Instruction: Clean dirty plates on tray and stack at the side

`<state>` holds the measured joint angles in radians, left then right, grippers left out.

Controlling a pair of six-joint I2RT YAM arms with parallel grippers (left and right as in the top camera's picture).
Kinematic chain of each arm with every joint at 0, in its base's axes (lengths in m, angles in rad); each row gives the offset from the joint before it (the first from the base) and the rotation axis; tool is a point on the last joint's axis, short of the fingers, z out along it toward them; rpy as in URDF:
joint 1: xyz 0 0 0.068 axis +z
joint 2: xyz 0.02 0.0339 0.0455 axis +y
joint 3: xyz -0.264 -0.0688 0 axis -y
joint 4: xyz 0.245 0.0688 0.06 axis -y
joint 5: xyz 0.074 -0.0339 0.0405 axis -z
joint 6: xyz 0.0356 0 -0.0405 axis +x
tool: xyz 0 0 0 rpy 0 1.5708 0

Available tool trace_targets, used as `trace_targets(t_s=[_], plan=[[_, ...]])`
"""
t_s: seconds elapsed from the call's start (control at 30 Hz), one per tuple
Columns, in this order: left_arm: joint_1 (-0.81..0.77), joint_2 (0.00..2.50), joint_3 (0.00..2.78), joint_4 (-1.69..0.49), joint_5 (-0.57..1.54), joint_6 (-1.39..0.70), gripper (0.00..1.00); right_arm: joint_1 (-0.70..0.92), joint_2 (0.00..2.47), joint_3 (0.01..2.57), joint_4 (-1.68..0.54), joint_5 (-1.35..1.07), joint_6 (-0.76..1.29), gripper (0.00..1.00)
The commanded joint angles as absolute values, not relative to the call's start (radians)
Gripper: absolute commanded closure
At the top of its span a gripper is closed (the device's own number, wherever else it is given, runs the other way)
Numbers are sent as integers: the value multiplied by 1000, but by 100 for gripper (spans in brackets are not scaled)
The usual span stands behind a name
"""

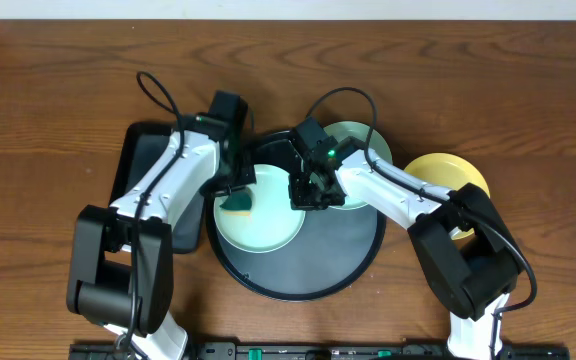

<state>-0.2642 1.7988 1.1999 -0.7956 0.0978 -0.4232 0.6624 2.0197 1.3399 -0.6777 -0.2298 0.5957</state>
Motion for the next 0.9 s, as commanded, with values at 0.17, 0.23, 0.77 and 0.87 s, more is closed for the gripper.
trace_targets(t_s=[0.17, 0.23, 0.77, 0.87], plan=[[-324, 1789, 1049, -638, 85, -451, 93, 671, 2015, 1358, -669, -237, 605, 99], [-334, 1788, 1050, -641, 106, -423, 93, 671, 2015, 1358, -669, -237, 605, 99], [-332, 1783, 1063, -685, 11, -403, 93, 671, 2015, 1358, -669, -237, 605, 99], [-332, 1782, 1069, -703, -189, -540, 93, 671, 2015, 1358, -669, -236, 605, 99]])
